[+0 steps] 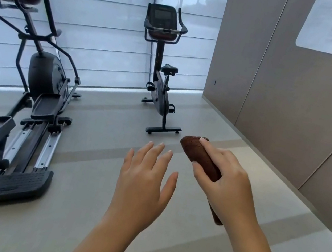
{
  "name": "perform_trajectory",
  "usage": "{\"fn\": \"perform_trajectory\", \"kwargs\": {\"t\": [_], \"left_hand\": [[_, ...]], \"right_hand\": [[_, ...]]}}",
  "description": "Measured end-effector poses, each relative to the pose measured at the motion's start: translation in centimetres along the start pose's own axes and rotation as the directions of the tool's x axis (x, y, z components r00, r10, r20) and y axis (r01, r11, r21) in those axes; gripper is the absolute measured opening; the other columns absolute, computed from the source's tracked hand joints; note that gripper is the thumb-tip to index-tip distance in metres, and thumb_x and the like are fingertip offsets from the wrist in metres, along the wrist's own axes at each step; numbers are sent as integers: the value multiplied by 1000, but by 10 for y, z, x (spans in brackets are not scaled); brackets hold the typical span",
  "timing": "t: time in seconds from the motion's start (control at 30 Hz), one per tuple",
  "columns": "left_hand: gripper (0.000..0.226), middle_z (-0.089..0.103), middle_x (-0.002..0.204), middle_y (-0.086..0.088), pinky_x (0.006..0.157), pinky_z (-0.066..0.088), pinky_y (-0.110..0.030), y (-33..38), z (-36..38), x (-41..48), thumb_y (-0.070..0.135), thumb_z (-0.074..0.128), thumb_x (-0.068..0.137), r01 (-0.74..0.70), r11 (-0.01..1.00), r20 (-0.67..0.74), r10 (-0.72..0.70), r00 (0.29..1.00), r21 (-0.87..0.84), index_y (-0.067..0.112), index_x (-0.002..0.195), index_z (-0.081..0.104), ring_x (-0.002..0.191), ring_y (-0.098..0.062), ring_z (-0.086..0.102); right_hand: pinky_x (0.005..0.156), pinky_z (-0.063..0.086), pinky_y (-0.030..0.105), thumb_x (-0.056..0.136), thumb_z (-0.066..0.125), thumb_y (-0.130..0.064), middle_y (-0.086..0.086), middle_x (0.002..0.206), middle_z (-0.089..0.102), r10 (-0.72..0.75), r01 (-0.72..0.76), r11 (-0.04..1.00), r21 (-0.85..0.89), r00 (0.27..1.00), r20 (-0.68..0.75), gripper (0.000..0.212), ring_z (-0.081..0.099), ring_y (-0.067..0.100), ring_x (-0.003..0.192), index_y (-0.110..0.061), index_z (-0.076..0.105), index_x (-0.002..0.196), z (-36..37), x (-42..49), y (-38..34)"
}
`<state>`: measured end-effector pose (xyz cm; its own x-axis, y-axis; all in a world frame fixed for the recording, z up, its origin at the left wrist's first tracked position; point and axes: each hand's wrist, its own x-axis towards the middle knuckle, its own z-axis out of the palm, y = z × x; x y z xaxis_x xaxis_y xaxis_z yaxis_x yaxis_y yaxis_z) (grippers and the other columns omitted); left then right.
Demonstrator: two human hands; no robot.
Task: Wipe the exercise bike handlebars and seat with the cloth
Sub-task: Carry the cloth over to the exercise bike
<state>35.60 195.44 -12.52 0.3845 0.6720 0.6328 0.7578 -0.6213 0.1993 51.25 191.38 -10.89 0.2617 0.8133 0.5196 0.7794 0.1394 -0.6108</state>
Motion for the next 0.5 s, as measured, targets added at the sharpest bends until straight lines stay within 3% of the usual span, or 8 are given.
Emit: {"fn": "perform_trajectory", "kwargs": {"t": [0.3,0.4,0.5], "left_hand": [[44,62,117,-9,95,38,-51,-103,87,104,36,39,87,57,998,-1,-57,998,-11,10,113,62,114,-29,55],[44,62,118,-9,94,39,-52,-152,121,141,37,38,87,68,998,11,-67,998,-20,10,113,61,115,-30,55],[45,62,118,-10,94,40,-52,-211,147,189,37,38,87,118,993,-1,-118,993,-30,9,113,61,114,-32,54]], "right_hand": [[72,48,20,81,60,-36,-6,106,58,13,-16,999,41,998,69,49,56,13,91,-34,49,129,98,131,42],[72,49,23,82,61,-34,-7,104,58,14,-17,999,30,997,73,48,55,12,90,-35,49,128,142,184,52],[70,43,16,82,61,-33,-7,103,58,8,-10,1000,21,996,88,47,55,11,88,-36,50,128,189,249,54]]}}
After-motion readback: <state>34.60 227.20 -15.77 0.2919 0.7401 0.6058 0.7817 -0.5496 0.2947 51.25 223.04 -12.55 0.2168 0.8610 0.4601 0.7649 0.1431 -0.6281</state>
